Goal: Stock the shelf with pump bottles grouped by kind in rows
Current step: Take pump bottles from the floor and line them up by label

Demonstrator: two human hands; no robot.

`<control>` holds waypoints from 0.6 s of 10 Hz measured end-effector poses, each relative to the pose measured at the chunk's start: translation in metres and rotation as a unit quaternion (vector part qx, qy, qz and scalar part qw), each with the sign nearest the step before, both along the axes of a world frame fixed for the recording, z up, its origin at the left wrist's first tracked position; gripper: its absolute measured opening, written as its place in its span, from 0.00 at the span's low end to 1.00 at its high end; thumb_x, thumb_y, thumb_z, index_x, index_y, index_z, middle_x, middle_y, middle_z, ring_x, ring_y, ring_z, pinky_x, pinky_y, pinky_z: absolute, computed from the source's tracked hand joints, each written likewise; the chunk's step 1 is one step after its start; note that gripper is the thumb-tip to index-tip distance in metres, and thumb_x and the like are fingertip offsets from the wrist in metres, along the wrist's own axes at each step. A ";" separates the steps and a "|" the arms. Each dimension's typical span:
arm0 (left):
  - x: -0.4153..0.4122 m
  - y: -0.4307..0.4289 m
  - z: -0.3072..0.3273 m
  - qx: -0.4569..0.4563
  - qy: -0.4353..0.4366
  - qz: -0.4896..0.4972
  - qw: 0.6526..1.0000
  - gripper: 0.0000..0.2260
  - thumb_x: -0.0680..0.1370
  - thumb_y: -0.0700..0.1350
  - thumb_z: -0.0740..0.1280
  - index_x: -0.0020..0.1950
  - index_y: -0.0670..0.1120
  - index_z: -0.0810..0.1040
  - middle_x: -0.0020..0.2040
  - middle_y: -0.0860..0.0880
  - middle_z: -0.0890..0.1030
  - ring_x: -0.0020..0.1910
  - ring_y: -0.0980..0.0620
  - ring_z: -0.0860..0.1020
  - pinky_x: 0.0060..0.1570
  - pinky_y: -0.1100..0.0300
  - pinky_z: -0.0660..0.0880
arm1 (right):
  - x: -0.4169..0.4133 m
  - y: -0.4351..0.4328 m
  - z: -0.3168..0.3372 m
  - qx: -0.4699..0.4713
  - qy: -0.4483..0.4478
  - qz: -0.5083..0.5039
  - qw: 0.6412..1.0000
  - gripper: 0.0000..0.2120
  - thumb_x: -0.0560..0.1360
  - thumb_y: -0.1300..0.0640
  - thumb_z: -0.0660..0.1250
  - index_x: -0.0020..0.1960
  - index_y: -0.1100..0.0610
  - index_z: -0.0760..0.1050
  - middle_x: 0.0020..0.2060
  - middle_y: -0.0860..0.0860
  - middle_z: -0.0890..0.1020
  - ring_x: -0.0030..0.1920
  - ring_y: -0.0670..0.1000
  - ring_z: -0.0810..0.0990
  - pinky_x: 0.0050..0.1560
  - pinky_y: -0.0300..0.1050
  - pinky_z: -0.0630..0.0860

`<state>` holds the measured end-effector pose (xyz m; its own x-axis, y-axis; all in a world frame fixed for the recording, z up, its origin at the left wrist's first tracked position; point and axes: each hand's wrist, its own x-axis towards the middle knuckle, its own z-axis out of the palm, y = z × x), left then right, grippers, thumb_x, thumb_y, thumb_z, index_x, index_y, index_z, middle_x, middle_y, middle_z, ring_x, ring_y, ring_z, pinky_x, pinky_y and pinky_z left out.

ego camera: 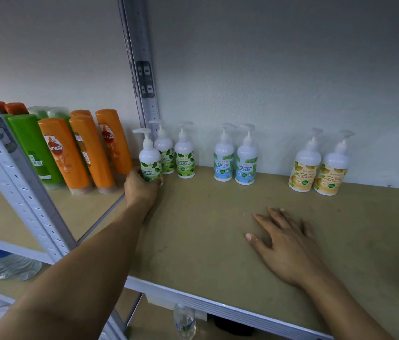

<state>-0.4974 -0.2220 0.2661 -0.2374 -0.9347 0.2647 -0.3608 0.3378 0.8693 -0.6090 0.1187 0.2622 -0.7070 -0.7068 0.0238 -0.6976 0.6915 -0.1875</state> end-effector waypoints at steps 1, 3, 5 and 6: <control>0.000 0.002 0.001 0.003 0.005 0.001 1.000 0.28 0.71 0.46 0.79 0.67 0.43 0.73 0.62 0.45 0.80 0.60 0.45 0.78 0.53 0.55 0.74 | 0.000 0.000 0.000 0.000 0.003 0.000 1.000 0.34 0.77 0.28 0.44 0.79 0.39 0.54 0.81 0.45 0.51 0.81 0.48 0.45 0.78 0.60 0.44; 0.001 0.000 0.001 0.005 0.002 0.012 1.000 0.28 0.71 0.47 0.78 0.68 0.43 0.73 0.62 0.44 0.79 0.60 0.44 0.78 0.57 0.50 0.76 | 0.000 0.000 0.001 0.000 0.000 -0.001 1.000 0.33 0.78 0.29 0.45 0.80 0.39 0.54 0.81 0.45 0.50 0.81 0.48 0.45 0.78 0.59 0.44; 0.001 0.002 0.002 0.006 -0.004 0.013 1.000 0.28 0.71 0.47 0.78 0.68 0.43 0.73 0.62 0.44 0.79 0.60 0.43 0.77 0.56 0.50 0.75 | 0.000 0.000 0.001 0.000 0.002 0.000 1.000 0.33 0.77 0.28 0.45 0.80 0.39 0.54 0.81 0.45 0.51 0.81 0.48 0.45 0.79 0.60 0.44; 0.000 0.001 0.002 0.006 -0.007 0.015 1.000 0.28 0.71 0.47 0.78 0.68 0.43 0.73 0.63 0.44 0.79 0.60 0.43 0.77 0.56 0.50 0.75 | 0.000 0.000 0.000 -0.001 0.000 0.000 1.000 0.34 0.76 0.28 0.44 0.80 0.39 0.54 0.81 0.45 0.51 0.81 0.48 0.45 0.78 0.60 0.44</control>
<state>-0.4972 -0.2208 0.2685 -0.2130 -0.9442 0.2511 -0.3821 0.3171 0.8680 -0.6088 0.1186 0.2627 -0.7069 -0.7068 0.0258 -0.6977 0.6909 -0.1894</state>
